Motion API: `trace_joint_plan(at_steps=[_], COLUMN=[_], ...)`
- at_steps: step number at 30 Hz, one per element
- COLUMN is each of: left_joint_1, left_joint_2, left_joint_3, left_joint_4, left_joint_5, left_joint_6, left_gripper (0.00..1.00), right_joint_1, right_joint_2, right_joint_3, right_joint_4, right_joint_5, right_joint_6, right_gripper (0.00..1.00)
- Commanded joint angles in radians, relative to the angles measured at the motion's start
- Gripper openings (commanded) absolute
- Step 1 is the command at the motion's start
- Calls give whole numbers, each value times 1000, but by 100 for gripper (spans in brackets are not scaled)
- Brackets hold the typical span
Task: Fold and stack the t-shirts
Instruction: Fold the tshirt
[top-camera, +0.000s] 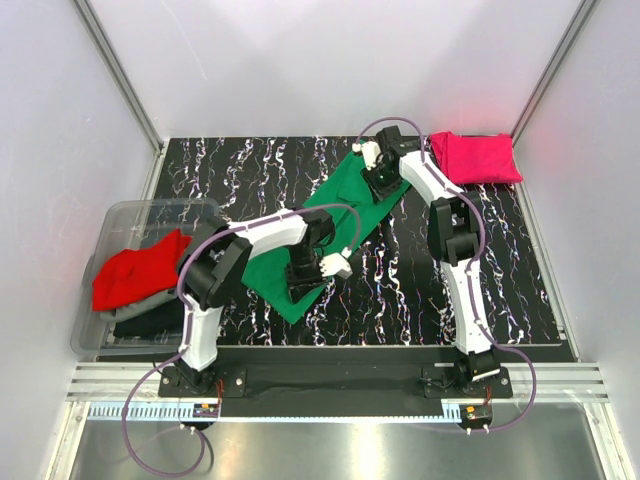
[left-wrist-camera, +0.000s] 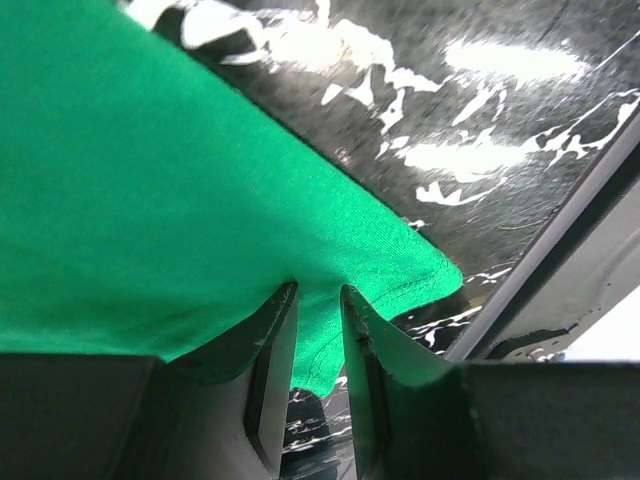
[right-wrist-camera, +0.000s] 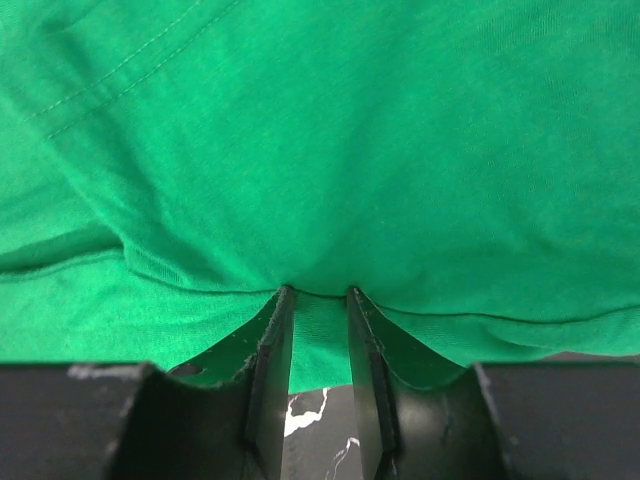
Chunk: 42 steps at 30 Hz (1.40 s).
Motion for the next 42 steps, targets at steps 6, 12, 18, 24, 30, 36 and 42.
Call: trace_joint_plan(at_steps=[6, 12, 18, 24, 30, 36, 42], left_joint_1=[-95, -154, -208, -202, -202, -202, -202], left_joint_2=[126, 218, 261, 137, 46, 108, 151], left_joint_3=[95, 244, 380, 416, 373, 311, 235], left_joint_4=[28, 22, 0, -84, -81, -28, 66], left_joint_5=[77, 92, 88, 40, 8, 34, 48], left_joint_6=[-21, -47, -72, -78, -73, -73, -93], left_gripper=[30, 31, 31, 31, 32, 31, 30], right_joint_1=[2, 10, 30, 31, 13, 7, -22], right_joint_2=[127, 253, 253, 56, -60, -16, 60], right_joint_3=[157, 368, 461, 347, 266, 224, 252], right_joint_4=[-13, -30, -22, -25, -22, -27, -28], right_joint_5=[32, 54, 57, 55, 25, 17, 0], right_joint_6=[-54, -80, -74, -63, -17, -3, 9], right_gripper=[35, 36, 37, 39, 40, 40, 38])
